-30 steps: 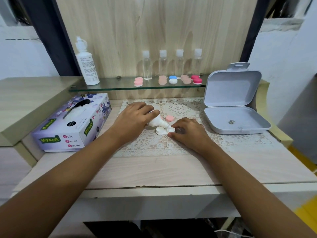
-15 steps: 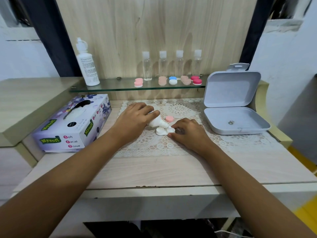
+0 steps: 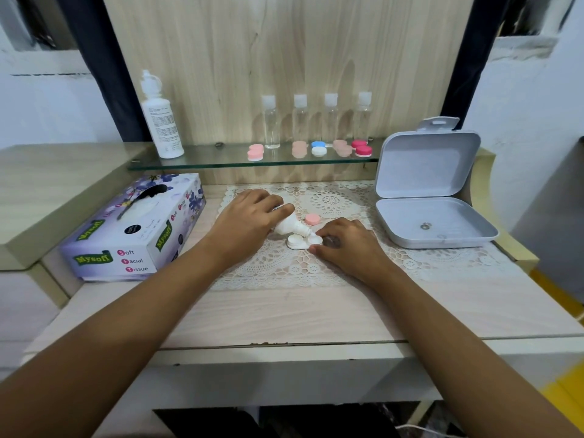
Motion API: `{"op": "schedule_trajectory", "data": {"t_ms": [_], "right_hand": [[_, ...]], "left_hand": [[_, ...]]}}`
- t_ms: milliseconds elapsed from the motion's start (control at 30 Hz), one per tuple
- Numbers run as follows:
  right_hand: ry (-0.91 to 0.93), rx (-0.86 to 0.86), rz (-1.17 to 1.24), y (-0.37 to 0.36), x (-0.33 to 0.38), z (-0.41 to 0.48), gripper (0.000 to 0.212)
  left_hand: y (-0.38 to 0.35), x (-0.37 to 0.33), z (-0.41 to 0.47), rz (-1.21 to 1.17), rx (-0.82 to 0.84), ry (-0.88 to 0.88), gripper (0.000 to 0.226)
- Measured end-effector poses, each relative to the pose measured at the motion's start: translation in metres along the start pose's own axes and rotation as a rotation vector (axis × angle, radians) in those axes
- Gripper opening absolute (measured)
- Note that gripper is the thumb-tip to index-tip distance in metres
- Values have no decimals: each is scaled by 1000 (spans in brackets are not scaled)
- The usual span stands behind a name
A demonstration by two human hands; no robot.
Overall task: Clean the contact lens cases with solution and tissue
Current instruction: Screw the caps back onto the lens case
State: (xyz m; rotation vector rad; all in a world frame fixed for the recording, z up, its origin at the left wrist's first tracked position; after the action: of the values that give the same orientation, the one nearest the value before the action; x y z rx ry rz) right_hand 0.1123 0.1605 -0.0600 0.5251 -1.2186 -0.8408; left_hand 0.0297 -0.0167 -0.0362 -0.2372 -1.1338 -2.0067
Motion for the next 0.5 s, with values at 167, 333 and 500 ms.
{"op": "schedule_trajectory", "data": {"t_ms": [167, 333, 500], "right_hand": [[-4, 1, 5, -1, -1, 1, 27], [-1, 1, 2, -1, -2, 1, 27], [-4, -2, 5, -1, -2, 1, 27]], "left_hand": [[-2, -2, -4, -40, 47, 56, 45], [-2, -2, -10, -148, 81, 231, 56], [-4, 5, -10, -459, 81, 642, 53]]}}
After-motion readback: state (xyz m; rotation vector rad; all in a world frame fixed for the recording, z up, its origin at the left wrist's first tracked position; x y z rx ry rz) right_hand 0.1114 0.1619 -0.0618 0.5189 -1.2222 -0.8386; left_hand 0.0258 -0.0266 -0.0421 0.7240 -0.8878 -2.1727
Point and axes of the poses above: each hand's wrist, its own z-axis towards the middle knuckle, its own y-axis out of the back of the hand, x = y × z, the point moved 2 cm from there along z, towards the middle knuckle, and after that the axes turned 9 degrees about z, right-handed, at the moved point
